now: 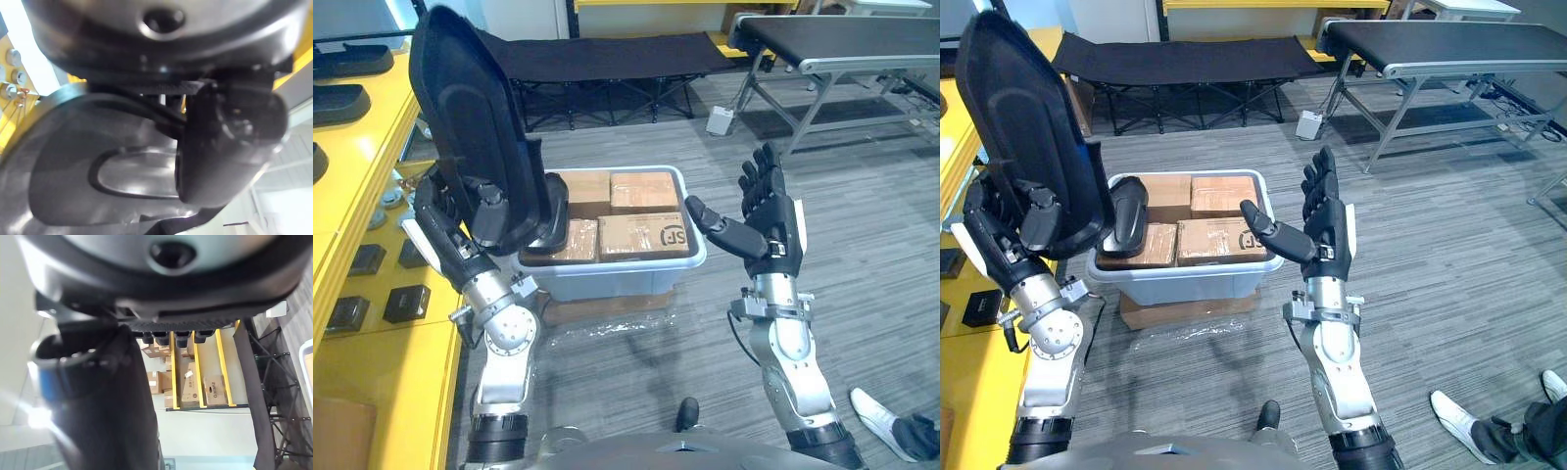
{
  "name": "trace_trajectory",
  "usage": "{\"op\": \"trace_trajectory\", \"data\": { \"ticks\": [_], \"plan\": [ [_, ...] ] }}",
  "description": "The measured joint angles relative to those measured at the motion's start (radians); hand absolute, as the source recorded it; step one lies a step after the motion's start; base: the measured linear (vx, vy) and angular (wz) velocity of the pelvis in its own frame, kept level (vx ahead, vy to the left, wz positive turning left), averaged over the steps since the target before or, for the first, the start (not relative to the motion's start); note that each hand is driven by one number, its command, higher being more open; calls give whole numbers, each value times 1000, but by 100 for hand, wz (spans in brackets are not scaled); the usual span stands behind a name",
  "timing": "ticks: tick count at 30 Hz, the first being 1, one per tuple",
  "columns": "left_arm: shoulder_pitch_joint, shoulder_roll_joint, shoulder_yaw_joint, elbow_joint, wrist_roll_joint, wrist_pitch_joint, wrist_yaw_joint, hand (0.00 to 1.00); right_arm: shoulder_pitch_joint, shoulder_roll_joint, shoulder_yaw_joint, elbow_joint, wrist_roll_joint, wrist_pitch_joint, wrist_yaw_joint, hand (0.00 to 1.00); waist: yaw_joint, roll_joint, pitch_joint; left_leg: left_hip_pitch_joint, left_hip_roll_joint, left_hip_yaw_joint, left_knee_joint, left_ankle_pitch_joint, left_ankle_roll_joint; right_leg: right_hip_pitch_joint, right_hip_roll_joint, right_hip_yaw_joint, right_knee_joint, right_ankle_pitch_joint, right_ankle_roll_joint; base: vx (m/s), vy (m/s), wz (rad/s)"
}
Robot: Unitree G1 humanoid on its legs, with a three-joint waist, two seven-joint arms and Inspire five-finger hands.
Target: Walk over and take three plastic housings, then place them on the shelf
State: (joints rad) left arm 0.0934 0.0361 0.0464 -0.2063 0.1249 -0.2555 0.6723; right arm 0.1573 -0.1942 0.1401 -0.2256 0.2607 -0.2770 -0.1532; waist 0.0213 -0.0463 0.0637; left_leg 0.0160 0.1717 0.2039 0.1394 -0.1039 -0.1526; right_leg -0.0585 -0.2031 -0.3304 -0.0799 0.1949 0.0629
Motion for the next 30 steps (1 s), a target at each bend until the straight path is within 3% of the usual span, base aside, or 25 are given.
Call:
{"op": "trace_trajectory", "data": {
  "ticks": [4, 8, 15, 18, 22, 23, 30],
  "plan": [
    [46, -6, -11, -40, -34, -15, -58, 0, 86, 16, -11, 5, -10, 9, 36, 100, -7, 10, -5, 0, 0, 17, 0, -8, 1, -10, 1, 15, 0, 2, 3, 34, 22, -12],
    [106, -21, 1, -43, -212, -59, -156, 0, 112, 46, -103, 61, -5, 16, 58, 100, -24, 22, -12, 8, -1, 26, 0, -13, 3, -9, 1, 23, 0, 5, 9, 24, 18, -6],
    [181, -37, 60, -83, -408, -72, -264, 0, 106, 54, -146, 187, 32, 16, 68, 100, -10, 31, -11, -26, -1, -28, 9, -18, 13, 6, -3, -30, 0, -11, 12, -5, 0, 22],
    [196, -42, 104, -122, -439, -79, -298, 0, 81, 55, -101, 244, 17, 17, 69, 100, 40, 42, -12, -48, -3, -99, 17, -12, 15, 36, -7, -99, 0, -15, 18, 2, 3, 67],
    [232, -60, 217, -167, -478, -132, -334, 0, 3, 54, 9, 275, -59, 28, 66, 100, 104, 49, -13, -81, -17, -209, 14, 12, 11, 83, -14, -210, 0, -30, 31, -2, 11, 79],
    [244, -69, 258, -170, -482, -146, -344, 0, -27, 52, 41, 281, -87, 28, 58, 100, 136, 49, -13, -84, -26, -245, 11, 20, 8, 107, -20, -246, 0, -37, 37, 0, 37, 86],
    [381, -106, 423, -172, -609, -188, -387, 0, -158, 48, 99, 292, -125, 28, 54, 100, 227, 42, -16, -78, -43, -293, 8, 26, 14, 153, -31, -298, 0, -55, 53, -1, 37, 29]
  ]
}}
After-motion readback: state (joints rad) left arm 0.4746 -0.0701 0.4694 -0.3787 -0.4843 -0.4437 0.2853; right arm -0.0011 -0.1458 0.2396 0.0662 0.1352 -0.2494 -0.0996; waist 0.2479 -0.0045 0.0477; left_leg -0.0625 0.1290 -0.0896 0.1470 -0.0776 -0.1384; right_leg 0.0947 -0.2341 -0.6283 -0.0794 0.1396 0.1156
